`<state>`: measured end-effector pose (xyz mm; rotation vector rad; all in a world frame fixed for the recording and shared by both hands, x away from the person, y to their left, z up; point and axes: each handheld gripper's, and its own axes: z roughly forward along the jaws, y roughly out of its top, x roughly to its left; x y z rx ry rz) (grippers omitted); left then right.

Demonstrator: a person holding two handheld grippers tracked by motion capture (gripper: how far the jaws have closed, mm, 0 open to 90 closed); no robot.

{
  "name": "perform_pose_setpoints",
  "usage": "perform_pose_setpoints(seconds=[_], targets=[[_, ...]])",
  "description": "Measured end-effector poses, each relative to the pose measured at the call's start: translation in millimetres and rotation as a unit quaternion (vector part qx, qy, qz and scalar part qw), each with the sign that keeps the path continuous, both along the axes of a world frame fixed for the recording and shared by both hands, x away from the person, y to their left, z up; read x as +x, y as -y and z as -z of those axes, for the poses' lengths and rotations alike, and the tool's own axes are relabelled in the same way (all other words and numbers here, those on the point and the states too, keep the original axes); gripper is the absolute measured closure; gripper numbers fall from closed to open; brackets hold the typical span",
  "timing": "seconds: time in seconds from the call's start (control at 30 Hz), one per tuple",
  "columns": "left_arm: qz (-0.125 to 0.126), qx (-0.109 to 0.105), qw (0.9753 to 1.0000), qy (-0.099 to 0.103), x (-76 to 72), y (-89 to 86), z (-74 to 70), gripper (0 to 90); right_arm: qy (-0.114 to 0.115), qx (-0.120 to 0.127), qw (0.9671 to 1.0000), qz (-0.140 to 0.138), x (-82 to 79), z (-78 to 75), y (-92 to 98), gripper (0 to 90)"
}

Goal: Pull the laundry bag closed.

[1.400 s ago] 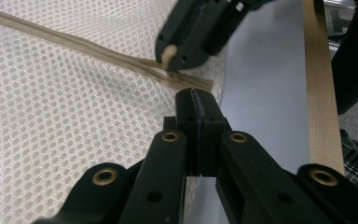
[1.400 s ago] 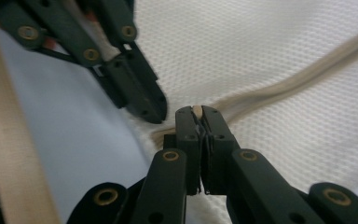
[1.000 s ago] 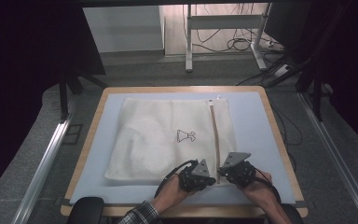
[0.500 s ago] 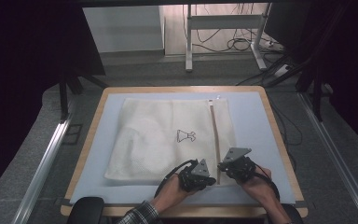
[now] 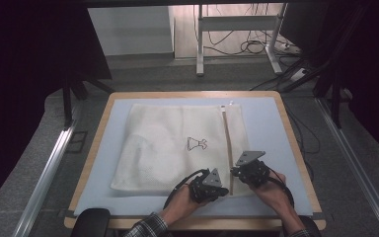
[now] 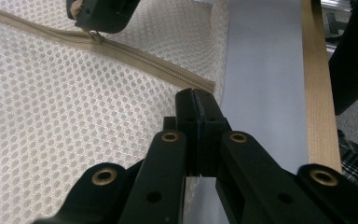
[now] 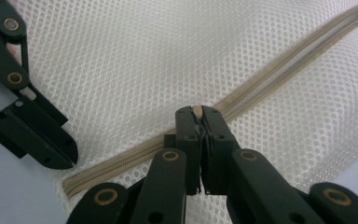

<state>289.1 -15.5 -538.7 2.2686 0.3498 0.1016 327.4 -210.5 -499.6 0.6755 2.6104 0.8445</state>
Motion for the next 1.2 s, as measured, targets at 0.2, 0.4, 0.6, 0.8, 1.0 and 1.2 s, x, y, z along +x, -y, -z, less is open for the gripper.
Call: perform_pose_setpoints(seconds=[0.2, 0.4, 0.6, 0.8, 1.0, 1.2], targets=[[-0.001, -0.001, 1.0000, 0.002, -0.4, 0.2, 0.1, 90.0, -0.002, -0.002, 1.0000, 0.004, 5.3, 0.3, -2.2, 86.7], [-0.008, -0.011, 0.9999, -0.001, -2.1, 1.4, 0.9, 90.0, 0.000, -0.004, 0.9999, 0.012, 9.5, 0.3, -3.5, 86.7], [-0.008, -0.011, 0.9999, -0.002, -2.1, 1.4, 1.0, 90.0, -0.003, 0.001, 0.9998, 0.021, 15.4, 0.1, -3.7, 86.7], [-0.004, -0.005, 1.0000, -0.001, -1.0, 0.5, 0.5, 90.0, -0.001, 0.003, 0.9997, 0.024, 22.2, -1.3, -4.1, 86.7], [-0.001, -0.001, 1.0000, 0.000, -0.3, 0.0, 0.2, 90.0, 0.007, 0.001, 0.9996, 0.028, 29.3, -2.3, -5.3, 86.7], [-0.001, 0.000, 1.0000, 0.001, -0.3, 0.0, 0.1, 90.0, 0.006, -0.001, 0.9996, 0.029, 35.5, -1.9, -5.9, 86.7]])
